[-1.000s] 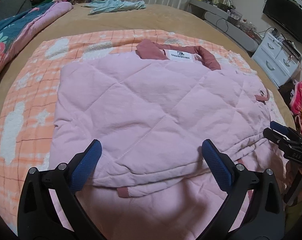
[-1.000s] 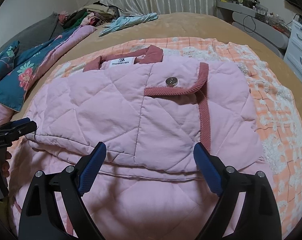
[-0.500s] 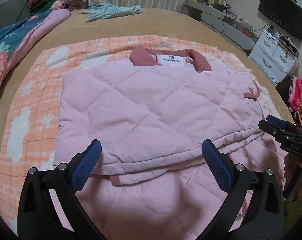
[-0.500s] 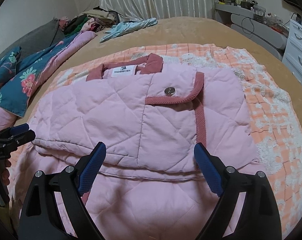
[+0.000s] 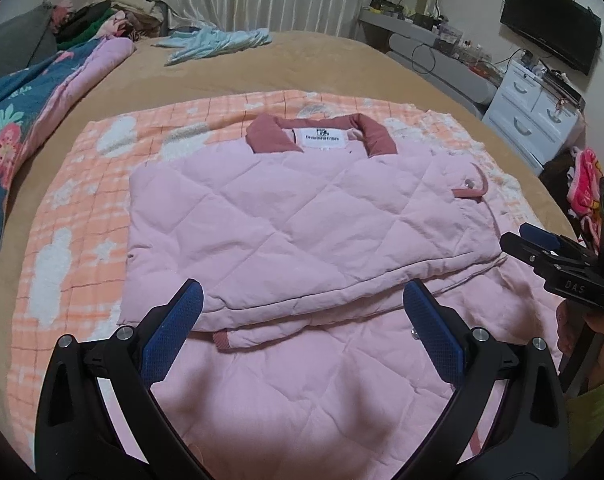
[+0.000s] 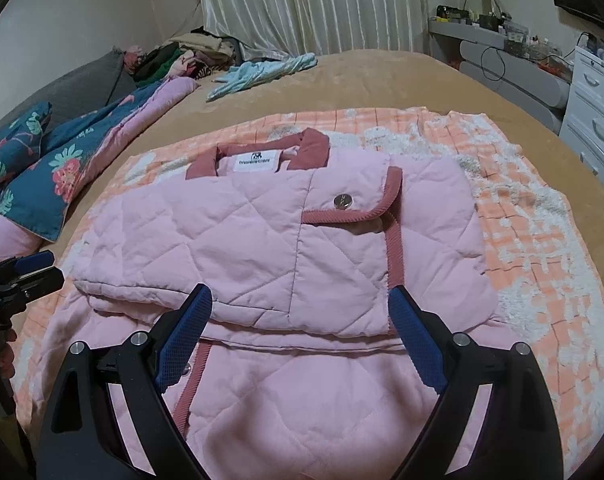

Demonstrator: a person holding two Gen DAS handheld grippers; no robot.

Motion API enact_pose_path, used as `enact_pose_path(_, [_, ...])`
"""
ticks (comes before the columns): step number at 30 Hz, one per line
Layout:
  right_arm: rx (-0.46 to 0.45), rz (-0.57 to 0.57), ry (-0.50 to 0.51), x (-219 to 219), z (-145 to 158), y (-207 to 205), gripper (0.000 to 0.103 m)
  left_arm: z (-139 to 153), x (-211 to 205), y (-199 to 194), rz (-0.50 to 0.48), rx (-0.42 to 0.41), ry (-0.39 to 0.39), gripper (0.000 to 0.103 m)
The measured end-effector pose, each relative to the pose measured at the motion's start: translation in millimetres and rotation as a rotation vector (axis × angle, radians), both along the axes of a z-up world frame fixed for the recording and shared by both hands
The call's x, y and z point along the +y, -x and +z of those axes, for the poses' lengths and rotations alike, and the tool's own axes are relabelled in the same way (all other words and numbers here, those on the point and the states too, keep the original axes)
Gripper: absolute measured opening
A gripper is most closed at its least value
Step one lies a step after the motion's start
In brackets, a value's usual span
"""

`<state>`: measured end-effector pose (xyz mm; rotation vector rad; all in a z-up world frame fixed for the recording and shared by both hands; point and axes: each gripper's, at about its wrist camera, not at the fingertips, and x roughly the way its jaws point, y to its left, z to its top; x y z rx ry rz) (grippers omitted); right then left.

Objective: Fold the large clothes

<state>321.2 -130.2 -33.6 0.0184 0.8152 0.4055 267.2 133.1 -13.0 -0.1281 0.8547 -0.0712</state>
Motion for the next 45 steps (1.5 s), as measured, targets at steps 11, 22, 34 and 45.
enact_pose_path(11, [-0.056,-0.049,-0.057,-22.0,27.0,21.1,0.099,20.0,-6.6,27.3,0.015,-0.051,0.004,0.094])
enact_pose_path(22, [-0.099,-0.056,-0.093,-30.6,48.5,41.2,0.099,33.7,-6.4,60.2,0.079,-0.089,0.091,0.094])
enact_pose_path(34, [-0.204,-0.039,-0.124,-36.6,87.0,78.1,0.099,62.8,-3.6,95.5,0.122,-0.142,0.09,0.094])
enact_pose_path(45, [-0.252,-0.011,-0.124,-42.7,112.5,120.0,0.099,92.9,-1.0,128.2,0.133,-0.188,0.063,0.094])
